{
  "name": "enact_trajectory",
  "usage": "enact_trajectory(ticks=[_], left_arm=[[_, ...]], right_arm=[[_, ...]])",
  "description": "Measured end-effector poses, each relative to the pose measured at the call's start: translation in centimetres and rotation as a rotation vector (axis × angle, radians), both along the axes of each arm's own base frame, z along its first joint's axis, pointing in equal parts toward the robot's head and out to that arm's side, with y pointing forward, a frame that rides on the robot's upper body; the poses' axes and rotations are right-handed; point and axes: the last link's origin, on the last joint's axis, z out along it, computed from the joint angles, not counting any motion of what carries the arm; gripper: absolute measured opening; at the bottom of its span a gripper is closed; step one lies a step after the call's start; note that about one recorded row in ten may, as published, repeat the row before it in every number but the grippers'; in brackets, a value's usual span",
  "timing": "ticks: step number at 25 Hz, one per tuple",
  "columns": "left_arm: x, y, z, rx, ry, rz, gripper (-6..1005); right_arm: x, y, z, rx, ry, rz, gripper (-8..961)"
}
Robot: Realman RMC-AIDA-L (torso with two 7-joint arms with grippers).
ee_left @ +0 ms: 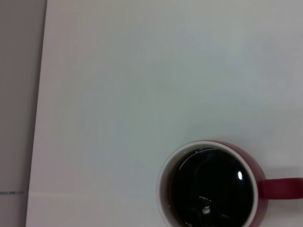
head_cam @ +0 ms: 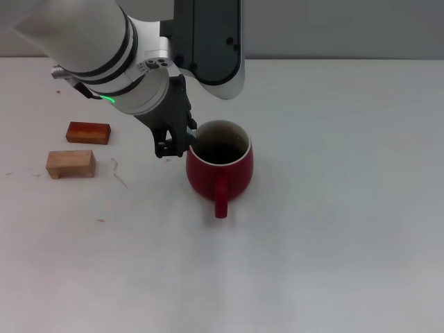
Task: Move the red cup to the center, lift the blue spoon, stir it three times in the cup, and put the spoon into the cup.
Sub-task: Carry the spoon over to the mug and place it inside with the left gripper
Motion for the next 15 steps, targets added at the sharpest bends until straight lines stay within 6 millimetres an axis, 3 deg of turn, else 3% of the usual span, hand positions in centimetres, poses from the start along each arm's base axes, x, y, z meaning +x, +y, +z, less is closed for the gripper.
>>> enact_trajectory(ticks=[6,15], left_arm=[[-0.4,-0.4,0.2,-0.039,0.024,0.001,165],[0.7,-0.7,0.0,-0.094,-0.063,-0.017,165]], right_arm=[[0.0,0.0,0.0,0.0,0.0,-0.001,634],[0.1,-0.1,0.0,0.001,-0.001,-0.002,633]])
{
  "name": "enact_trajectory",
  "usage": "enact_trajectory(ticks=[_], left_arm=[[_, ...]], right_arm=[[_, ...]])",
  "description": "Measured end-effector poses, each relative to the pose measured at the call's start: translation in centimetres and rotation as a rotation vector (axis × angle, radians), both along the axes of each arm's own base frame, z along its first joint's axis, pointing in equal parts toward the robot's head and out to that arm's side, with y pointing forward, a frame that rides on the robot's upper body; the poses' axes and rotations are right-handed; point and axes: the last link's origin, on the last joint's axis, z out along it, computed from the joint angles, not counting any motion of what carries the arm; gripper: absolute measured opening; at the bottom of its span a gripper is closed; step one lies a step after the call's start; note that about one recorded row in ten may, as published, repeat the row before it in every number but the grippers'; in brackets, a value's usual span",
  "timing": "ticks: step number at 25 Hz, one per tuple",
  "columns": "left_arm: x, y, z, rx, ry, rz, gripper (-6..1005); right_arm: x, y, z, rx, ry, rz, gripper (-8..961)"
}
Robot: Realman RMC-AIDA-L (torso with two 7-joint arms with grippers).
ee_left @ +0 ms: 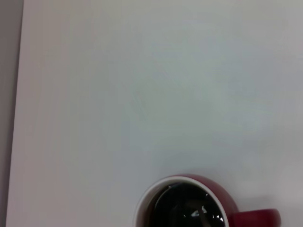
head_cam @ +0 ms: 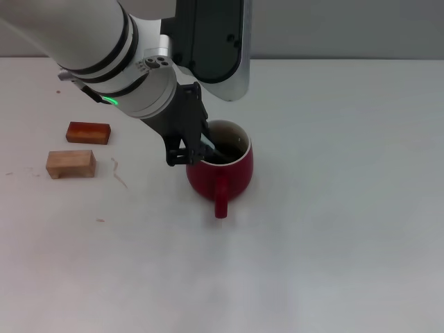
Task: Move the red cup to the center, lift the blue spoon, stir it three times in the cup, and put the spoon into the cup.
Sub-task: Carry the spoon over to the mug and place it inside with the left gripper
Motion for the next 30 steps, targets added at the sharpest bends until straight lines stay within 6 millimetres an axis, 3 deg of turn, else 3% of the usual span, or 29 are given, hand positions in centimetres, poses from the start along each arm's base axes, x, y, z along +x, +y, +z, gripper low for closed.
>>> enact_trajectory(ticks=[13,30], left_arm=[[-0.3,1.4,-1.6,0.057,-0.065,0.002,165],[-1.6,1.9,-1.1,0.114,0.005,0.01,165]], right_arm=[[0.0,-0.2,0.0,0.004,-0.003,0.003,634],[-0.1,-0.1,0.1,0.006,-0.005,0.006,636]])
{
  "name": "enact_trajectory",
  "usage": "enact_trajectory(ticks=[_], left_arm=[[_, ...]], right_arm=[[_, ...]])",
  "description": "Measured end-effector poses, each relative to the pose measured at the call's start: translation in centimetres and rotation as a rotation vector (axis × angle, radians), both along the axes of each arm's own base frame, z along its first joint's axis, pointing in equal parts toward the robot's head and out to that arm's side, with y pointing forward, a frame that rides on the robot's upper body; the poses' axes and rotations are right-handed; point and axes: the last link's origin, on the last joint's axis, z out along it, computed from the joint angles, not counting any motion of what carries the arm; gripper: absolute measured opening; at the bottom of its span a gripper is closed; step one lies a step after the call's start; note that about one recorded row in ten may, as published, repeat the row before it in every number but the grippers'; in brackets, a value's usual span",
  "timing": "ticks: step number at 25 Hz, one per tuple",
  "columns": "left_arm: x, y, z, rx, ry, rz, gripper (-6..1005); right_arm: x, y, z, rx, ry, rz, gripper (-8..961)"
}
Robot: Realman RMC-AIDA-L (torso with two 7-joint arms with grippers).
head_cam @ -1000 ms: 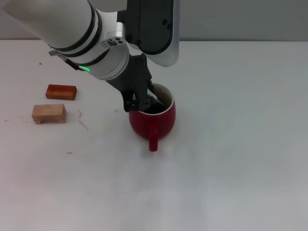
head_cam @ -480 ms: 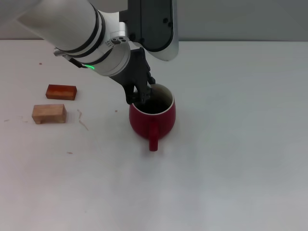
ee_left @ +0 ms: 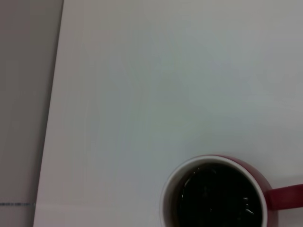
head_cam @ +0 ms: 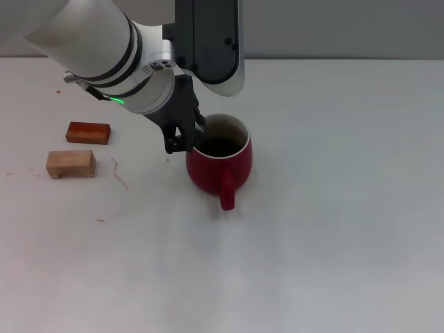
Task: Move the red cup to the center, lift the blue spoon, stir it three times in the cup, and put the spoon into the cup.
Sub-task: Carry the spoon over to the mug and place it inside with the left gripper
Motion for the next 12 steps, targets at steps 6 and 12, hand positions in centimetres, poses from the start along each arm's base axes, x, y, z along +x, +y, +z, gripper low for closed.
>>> enact_trajectory(ticks=[6,12], left_arm=[[-0.3,-0.44,0.18,-0.027,0.028,0.011,165],[-0.19,-0.87,0.14,-0.052,0.029,0.009,166]], right_arm=[[-0.04,0.09,0.03,0.0,-0.001,0.002,636],[-0.07,0.15,0.03,0.0,-0.001,0.003,636]])
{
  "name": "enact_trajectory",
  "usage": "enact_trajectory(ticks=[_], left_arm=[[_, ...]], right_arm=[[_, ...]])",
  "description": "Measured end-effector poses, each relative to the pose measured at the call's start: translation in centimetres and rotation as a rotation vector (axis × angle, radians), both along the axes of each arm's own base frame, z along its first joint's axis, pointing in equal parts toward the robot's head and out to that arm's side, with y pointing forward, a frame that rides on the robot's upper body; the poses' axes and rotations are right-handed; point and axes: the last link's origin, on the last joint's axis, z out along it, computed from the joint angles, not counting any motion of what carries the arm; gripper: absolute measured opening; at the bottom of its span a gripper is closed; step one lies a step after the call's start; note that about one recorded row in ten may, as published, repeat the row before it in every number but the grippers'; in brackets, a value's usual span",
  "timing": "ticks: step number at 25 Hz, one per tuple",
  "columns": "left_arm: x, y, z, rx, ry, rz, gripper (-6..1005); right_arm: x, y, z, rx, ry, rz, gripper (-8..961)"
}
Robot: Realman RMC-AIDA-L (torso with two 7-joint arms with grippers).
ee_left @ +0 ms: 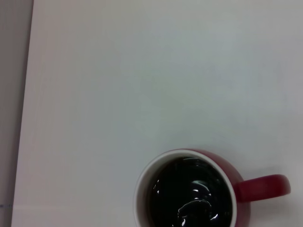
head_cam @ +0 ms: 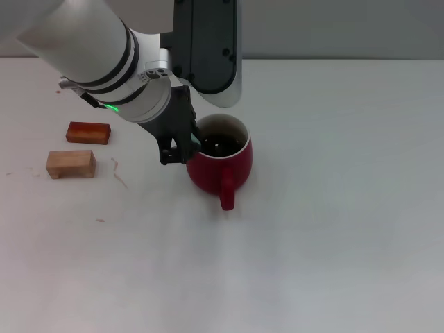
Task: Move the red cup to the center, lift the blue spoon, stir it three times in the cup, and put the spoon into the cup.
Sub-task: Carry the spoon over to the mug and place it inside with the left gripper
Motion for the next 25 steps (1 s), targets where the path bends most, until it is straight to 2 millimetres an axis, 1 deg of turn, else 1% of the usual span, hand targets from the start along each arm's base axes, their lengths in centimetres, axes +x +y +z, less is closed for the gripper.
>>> enact_trajectory(ticks=[12,21,25], left_arm=[[0.65,-0.49,-0.21,-0.012,-0.073,-0.01,166],[0.4,-0.66,-0.32,-0.023,-0.057,0.009,167],[0.41,-0.68,-0.24,-0.018,-0.058,0.005,208]], right_arm=[[0.01,0.09,0.16,0.0,-0.006,0.0,636],[-0.06,0.28,0.3,0.001,-0.009,0.004,636],[-0.07,0.32,0.32,0.001,-0.01,0.005,636]])
